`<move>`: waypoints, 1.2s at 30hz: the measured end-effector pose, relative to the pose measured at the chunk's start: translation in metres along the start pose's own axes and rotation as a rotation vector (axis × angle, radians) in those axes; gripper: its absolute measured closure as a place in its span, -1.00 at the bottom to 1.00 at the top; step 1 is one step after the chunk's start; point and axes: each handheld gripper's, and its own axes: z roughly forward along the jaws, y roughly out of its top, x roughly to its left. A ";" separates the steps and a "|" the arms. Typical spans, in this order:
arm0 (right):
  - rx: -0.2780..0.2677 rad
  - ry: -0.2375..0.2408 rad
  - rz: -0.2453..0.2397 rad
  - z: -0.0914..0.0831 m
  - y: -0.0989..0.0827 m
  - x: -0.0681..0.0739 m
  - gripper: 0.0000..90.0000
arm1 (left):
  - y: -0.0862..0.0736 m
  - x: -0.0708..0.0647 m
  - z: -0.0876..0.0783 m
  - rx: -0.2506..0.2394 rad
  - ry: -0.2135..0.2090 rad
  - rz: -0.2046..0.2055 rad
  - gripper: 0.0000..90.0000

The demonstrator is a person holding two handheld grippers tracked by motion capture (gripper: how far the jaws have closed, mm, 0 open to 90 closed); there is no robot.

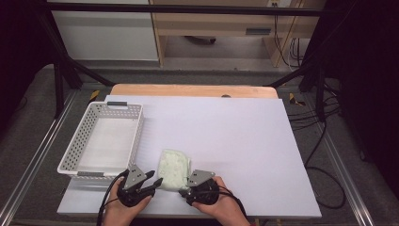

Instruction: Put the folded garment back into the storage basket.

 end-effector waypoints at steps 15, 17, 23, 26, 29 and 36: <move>0.038 -0.011 -0.047 -0.011 -0.003 0.008 0.75 | 0.014 -0.002 -0.002 -0.039 0.018 -0.008 0.25; 0.050 -0.011 -0.049 -0.017 -0.006 0.010 0.75 | 0.022 -0.004 0.002 -0.031 0.015 -0.001 0.20; 0.054 -0.022 -0.051 -0.031 -0.018 0.019 0.75 | 0.059 -0.004 0.022 0.026 -0.003 0.029 0.07; 0.045 -0.028 -0.064 -0.031 -0.019 0.021 0.75 | 0.068 -0.002 0.035 0.063 0.010 0.046 0.00; 0.033 -0.024 -0.064 -0.031 -0.021 0.020 0.75 | 0.067 0.001 0.042 0.090 0.003 0.024 -0.02; 0.021 -0.008 -0.048 -0.031 -0.023 0.018 0.74 | 0.052 0.004 0.042 0.104 0.031 -0.007 -0.13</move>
